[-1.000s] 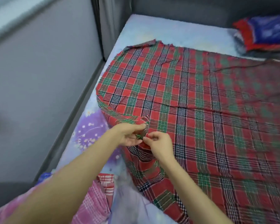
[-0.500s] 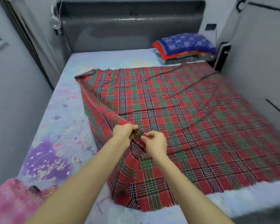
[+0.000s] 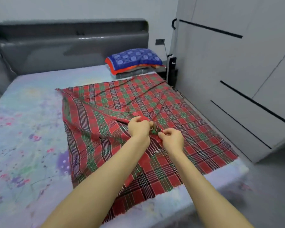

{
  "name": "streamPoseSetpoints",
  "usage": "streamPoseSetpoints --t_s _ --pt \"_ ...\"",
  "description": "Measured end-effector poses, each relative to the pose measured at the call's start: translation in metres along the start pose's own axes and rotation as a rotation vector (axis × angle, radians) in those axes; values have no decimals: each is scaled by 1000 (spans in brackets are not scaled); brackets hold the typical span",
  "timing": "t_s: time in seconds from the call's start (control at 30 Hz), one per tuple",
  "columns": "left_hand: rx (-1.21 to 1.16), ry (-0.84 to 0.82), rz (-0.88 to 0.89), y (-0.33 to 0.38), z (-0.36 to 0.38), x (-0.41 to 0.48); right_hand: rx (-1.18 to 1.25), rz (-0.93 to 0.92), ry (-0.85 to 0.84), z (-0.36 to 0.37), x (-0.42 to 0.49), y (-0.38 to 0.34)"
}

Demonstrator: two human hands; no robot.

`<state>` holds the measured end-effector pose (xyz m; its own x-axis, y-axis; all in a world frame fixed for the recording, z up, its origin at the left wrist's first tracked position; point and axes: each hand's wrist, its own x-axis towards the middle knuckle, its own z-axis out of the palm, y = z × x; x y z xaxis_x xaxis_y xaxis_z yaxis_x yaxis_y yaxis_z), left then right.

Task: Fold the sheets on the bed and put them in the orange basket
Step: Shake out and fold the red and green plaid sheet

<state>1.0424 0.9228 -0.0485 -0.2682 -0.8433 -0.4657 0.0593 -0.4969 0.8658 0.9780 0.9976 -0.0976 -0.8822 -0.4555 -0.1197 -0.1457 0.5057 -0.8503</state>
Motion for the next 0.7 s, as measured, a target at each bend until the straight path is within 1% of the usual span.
streamPoseSetpoints --t_s 0.07,0.17,0.27,0.37,0.43,0.57,0.63,0.7 --pt "16 -15 -47 -13 40 0 27 47 31 -28 26 19" --pt "74 -83 -147 -27 89 5 60 102 69 -61 66 43" --pt "147 -164 -177 -41 138 16 56 139 67 -88 103 66" --pt "249 -231 -85 -63 200 32 31 149 73 -119 148 96" --pt "292 -213 -9 -80 249 44 4 180 73 -139 184 118" --pt "470 -226 122 -113 327 55 7 264 69 -171 243 160" --pt "528 -239 196 -126 355 59 7 286 59 -187 267 172" --pt "573 -249 241 -139 390 65 29 295 88 -212 301 189"
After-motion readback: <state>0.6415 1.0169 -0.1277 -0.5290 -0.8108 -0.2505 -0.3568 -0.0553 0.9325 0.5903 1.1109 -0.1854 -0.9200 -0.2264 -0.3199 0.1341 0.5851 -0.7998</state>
